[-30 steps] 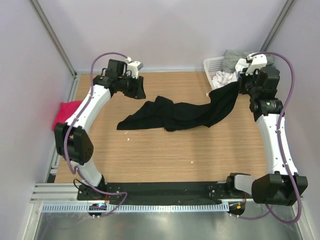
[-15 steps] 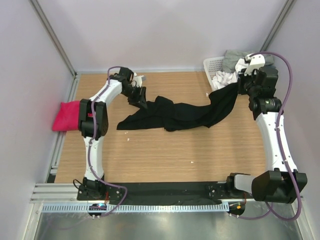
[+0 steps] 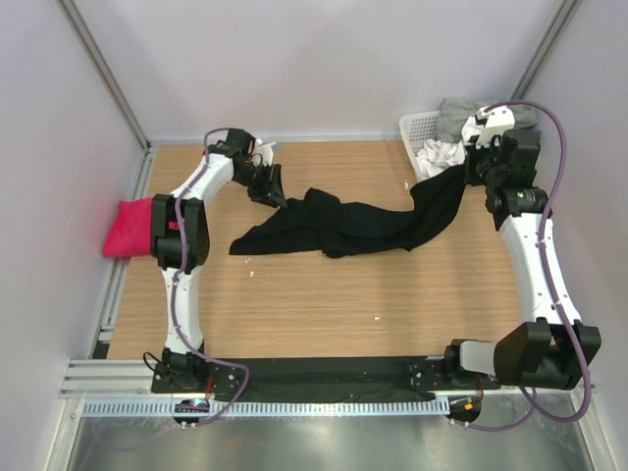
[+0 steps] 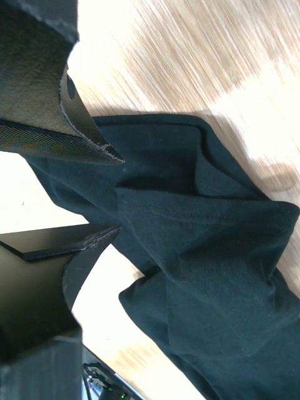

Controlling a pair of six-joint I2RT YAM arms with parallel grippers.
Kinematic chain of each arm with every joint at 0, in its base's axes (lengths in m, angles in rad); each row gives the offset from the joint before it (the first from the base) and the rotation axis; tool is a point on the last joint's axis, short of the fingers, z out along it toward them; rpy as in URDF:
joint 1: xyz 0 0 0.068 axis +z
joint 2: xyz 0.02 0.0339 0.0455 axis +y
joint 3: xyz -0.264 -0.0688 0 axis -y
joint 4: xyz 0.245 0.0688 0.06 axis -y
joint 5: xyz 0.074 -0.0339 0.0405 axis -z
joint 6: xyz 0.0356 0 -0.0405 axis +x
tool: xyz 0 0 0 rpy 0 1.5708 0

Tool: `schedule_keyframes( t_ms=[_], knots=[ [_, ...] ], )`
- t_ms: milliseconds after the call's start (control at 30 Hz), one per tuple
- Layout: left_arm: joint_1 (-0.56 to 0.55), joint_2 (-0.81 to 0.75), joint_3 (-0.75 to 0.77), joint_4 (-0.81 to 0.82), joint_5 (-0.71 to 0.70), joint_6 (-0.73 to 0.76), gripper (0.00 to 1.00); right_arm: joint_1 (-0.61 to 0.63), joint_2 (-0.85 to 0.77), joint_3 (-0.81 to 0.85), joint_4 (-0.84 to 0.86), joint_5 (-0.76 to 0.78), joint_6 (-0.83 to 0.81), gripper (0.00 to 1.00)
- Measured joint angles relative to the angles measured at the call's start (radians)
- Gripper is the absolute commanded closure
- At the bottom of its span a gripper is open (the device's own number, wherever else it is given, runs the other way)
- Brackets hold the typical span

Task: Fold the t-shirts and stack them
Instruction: Flatten the tshirt out

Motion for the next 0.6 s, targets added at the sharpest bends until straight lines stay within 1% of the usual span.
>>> schedule_keyframes(
  t_ms=[600],
  knots=[
    [-0.031,0.052,-0.002,0.0,0.037,-0.019,0.58,0.0,0.001,0.0,0.002,0.003,-0.004,0.99]
  ],
)
